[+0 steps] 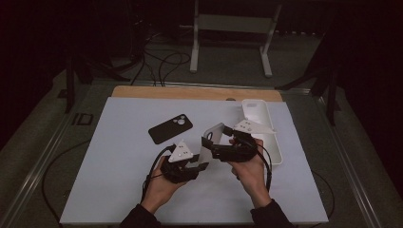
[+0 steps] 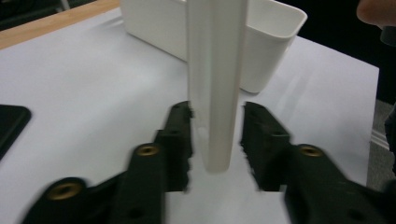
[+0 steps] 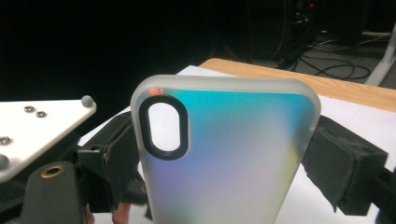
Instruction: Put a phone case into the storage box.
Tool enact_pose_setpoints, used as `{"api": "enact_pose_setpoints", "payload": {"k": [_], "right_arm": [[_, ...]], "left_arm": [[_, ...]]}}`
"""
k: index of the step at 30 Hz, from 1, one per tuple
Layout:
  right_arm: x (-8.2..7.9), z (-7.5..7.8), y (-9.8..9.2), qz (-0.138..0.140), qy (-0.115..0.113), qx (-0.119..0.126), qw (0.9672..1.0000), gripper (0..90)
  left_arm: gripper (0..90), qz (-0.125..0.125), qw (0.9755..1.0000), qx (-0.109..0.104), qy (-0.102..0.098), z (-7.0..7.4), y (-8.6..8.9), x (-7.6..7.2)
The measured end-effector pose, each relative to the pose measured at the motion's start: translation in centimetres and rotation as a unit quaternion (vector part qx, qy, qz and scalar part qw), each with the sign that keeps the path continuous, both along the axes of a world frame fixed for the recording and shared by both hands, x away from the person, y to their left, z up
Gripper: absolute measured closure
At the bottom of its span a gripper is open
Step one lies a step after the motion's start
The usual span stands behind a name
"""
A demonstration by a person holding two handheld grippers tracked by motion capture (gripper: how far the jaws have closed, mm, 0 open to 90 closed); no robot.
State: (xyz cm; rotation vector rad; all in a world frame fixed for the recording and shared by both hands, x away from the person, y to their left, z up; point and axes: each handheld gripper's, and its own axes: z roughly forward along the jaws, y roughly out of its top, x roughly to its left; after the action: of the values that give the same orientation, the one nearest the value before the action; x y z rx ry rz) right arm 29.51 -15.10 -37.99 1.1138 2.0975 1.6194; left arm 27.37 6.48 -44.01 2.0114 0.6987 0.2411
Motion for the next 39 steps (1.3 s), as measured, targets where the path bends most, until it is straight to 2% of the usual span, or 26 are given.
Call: {"api": "enact_pose_setpoints", "payload": {"k": [3, 4, 5, 6, 7, 9, 11, 16, 23, 31, 39], "right_arm": [[0.2, 0.1, -0.2, -0.002, -0.001, 0.0, 1.0, 16.7], [0.2, 0.1, -0.2, -0.002, -0.001, 0.0, 1.0, 16.7], [0.4, 0.2, -0.4, -0.002, -0.001, -0.001, 1.0, 16.7], [0.4, 0.2, -0.4, -0.002, -0.001, -0.001, 1.0, 16.7], [0.4, 0.2, -0.4, -0.003, -0.002, -0.002, 1.0, 16.7], [0.5, 0.3, -0.5, -0.003, -0.004, -0.004, 1.0, 16.7], [0.6, 0.5, -0.5, -0.004, -0.007, -0.004, 1.0, 16.6], [0.8, 0.9, -1.0, -0.004, -0.012, -0.002, 0.9999, 16.6], [1.3, 0.9, -1.9, -0.013, -0.014, -0.005, 0.9998, 16.6], [2.0, 1.0, -2.6, -0.024, -0.016, -0.013, 0.9995, 16.6], [2.5, 1.3, -2.8, -0.029, -0.02, -0.02, 0.9992, 16.6]], "left_arm": [[42.6, 0.011, 0.9999, -0.005, -0.003, 0.0, 0.6, 0.0], [42.6, 0.026, 0.9996, 0.0, -0.013, 0.1, 0.8, -0.1], [29.4, 0.041, 0.999, 0.003, -0.021, 0.2, 1.1, -0.1], [26.0, 0.041, 0.999, 0.003, -0.021, 0.2, 1.1, -0.1], [26.0, 0.051, 0.9984, 0.001, -0.024, 0.2, 1.5, -0.1], [16.4, 0.061, 0.9977, 0.004, -0.029, 0.3, 1.9, -0.1], [14.8, 0.076, 0.9964, 0.006, -0.037, 0.3, 2.3, -0.2], [3.1, 0.091, 0.9947, 0.01, -0.046, 0.3, 3.7, -0.3], [0.6, 0.118, 0.9909, 0.013, -0.063, 0.2, 5.6, -0.5], [0.2, 0.15, 0.9863, 0.011, -0.068, -0.7, 8.2, -0.7], [0.1, 0.173, 0.9823, -0.003, -0.072, -1.2, 10.6, -1.0]]}}
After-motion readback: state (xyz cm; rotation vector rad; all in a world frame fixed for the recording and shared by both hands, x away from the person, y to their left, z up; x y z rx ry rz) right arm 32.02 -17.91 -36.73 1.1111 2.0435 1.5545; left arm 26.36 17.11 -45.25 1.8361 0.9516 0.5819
